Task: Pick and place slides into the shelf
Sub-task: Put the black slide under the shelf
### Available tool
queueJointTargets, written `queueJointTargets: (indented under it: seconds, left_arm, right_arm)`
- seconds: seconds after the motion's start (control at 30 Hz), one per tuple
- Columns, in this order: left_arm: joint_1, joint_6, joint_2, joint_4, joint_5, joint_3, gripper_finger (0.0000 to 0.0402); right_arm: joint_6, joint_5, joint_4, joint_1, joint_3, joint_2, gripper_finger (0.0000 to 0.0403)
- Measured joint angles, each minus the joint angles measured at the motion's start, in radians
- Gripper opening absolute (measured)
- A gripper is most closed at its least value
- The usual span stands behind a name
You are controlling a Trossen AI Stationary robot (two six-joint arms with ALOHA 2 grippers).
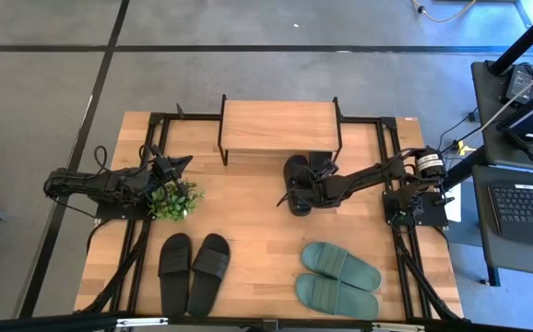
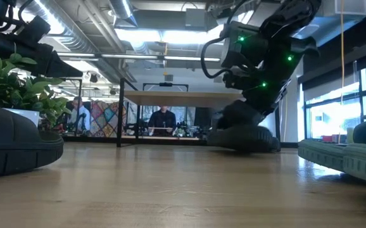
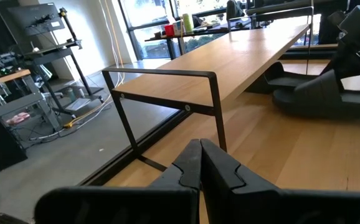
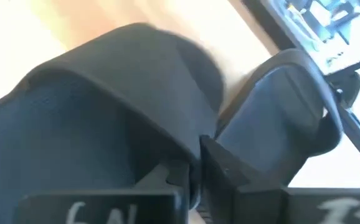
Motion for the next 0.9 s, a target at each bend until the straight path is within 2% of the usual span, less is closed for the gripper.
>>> queueJointTargets:
  seconds: [0.2,0.57,0.77,0.9]
  left_arm:
    - [0.0,0.0,0.0,0.0,0.0,0.0,0.0]
    - [0.0,0.0,0.0,0.0,0.0,0.0,0.0]
    - [0.0,0.0,0.0,0.0,0.0,0.0,0.0]
    - [0.0,0.0,0.0,0.0,0.0,0.0,0.0]
  right_arm:
    - [-0.006,-0.023,0.005,0.001,0.001,-0.001,0.0076]
    - [-0.007,-0.072,0.006,0.0,-0.003,0.002,0.0185]
    - [-0.01,-0.11,-0.011,0.002,0.001,-0.011,0.0209]
    - [-0.008,-0.113,-0.094,0.013,0.042,-0.041,0.0211]
